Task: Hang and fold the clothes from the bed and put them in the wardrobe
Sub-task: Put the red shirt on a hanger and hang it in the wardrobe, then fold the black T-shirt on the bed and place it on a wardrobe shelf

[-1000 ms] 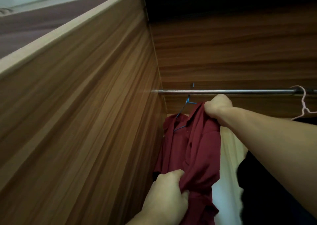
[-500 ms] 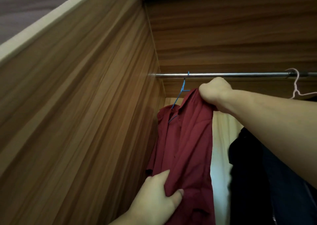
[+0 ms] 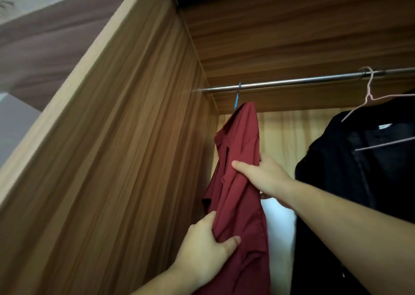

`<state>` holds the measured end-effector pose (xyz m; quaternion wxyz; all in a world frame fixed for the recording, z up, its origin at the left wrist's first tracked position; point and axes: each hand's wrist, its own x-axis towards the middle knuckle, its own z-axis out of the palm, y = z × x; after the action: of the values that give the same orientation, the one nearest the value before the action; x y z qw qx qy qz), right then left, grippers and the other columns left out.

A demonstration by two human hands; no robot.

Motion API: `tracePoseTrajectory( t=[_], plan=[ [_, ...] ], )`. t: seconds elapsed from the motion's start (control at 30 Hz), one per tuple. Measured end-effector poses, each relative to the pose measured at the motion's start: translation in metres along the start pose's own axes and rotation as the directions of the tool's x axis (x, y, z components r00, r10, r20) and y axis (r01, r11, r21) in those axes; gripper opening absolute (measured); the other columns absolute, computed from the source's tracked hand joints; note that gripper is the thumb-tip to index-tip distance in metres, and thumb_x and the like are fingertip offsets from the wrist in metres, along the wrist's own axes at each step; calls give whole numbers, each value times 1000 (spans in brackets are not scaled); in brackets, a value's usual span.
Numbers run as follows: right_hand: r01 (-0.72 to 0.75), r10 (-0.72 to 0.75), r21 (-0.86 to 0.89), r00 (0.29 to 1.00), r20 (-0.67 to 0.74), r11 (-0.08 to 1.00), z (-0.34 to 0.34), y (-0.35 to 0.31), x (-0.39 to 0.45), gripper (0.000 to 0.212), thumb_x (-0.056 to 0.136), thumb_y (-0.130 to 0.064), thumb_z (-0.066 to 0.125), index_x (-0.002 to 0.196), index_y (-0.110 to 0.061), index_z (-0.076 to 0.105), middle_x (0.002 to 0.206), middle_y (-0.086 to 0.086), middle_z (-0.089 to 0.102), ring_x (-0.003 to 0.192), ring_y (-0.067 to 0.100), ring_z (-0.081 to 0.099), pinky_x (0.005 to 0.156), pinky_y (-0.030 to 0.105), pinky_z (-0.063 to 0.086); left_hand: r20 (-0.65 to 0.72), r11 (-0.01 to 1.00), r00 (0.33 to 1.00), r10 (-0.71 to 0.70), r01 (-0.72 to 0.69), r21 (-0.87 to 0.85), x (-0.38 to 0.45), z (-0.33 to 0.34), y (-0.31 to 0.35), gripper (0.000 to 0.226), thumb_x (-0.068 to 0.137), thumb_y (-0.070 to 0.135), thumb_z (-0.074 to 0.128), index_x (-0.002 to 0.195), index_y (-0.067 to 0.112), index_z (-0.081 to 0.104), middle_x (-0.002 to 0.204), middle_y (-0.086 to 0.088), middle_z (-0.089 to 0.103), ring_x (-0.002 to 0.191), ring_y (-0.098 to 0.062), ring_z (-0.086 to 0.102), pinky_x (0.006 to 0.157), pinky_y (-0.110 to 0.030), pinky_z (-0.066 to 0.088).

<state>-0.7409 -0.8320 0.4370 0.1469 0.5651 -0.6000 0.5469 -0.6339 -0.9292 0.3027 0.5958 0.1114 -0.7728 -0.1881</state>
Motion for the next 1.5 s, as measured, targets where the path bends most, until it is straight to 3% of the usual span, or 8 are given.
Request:
tracePoseTrajectory(
  t=[0.13, 0.27, 0.63, 0.7, 0.83, 1.07, 1.3, 1.5],
  plan=[
    [-55, 55, -4, 997, 55, 998, 3, 17, -36, 64, 71, -58, 71, 125, -27, 58, 116, -8, 67, 108, 15, 63, 99, 37, 49, 48, 997, 996, -74, 75, -17, -17, -1, 5, 66, 72, 40, 79, 129, 38, 47, 107, 17, 67, 93, 7, 62, 81, -7, 45],
    [-167, 170, -62, 984, 51, 984, -8, 19, -79, 69, 67, -63, 71, 123, -27, 56, 114, -10, 66, 104, 11, 63, 96, 34, 50, 97, 984, 987, -131, 142, -110, -36, -3, 18, 98, 72, 38, 79, 150, 34, 20, 135, 9, 54, 120, -8, 55, 105, -30, 42],
    [-482, 485, -284, 872, -67, 829, -21, -31, -236, 81, 78, -61, 65, 142, -21, 36, 116, -9, 55, 102, 9, 58, 85, 27, 47, 433, 996, 901, 27, 14, -91, -148, -49, 48, 100, 81, 33, 67, 151, 44, -5, 156, 15, 19, 135, -10, 37, 108, -31, 40],
    [-430, 456, -502, 887, -78, 751, -29, -45, -269, 80, 81, -59, 63, 144, -21, 32, 118, -6, 52, 109, 13, 55, 89, 26, 44, 470, 998, 880, 67, -50, -49, -162, -64, 56, 95, 84, 34, 64, 152, 43, -3, 157, 14, 18, 136, -13, 36, 108, -35, 40],
    [33, 301, -960, 946, 120, 278, -59, -80, -330, 78, 85, -57, 54, 149, -28, 21, 136, -5, 40, 125, 19, 42, 104, 36, 35, 558, 979, 822, 113, -188, 79, -182, -87, 80, 81, 87, 40, 59, 153, 37, 12, 159, 9, 19, 143, -17, 24, 114, -39, 30],
    [-154, 346, -943, 937, -44, 296, -97, -132, -456, 73, 86, -61, 51, 147, -30, 26, 138, -8, 41, 126, 18, 43, 101, 37, 39, 650, 968, 734, 198, -251, -12, -258, -94, 142, 67, 89, 41, 56, 149, 34, 27, 152, 11, 34, 139, -16, 30, 111, -40, 33],
    [-493, 558, -869, 730, -394, 31, -149, -210, -639, 75, 83, -65, 52, 146, -33, 25, 144, -4, 39, 126, 21, 46, 104, 39, 39, 748, 898, 521, 412, -369, -238, -364, -74, 209, 65, 84, 39, 60, 144, 34, 38, 147, 12, 39, 134, -19, 36, 105, -38, 38],
    [-678, 531, -693, 504, -682, -246, -139, -297, -737, 75, 84, -61, 56, 146, -31, 26, 145, -1, 38, 126, 23, 46, 102, 40, 41, 625, 706, 339, 703, -444, -552, -434, -63, 257, 64, 82, 38, 61, 142, 32, 42, 145, 8, 44, 133, -19, 38, 105, -36, 37]
  ],
)
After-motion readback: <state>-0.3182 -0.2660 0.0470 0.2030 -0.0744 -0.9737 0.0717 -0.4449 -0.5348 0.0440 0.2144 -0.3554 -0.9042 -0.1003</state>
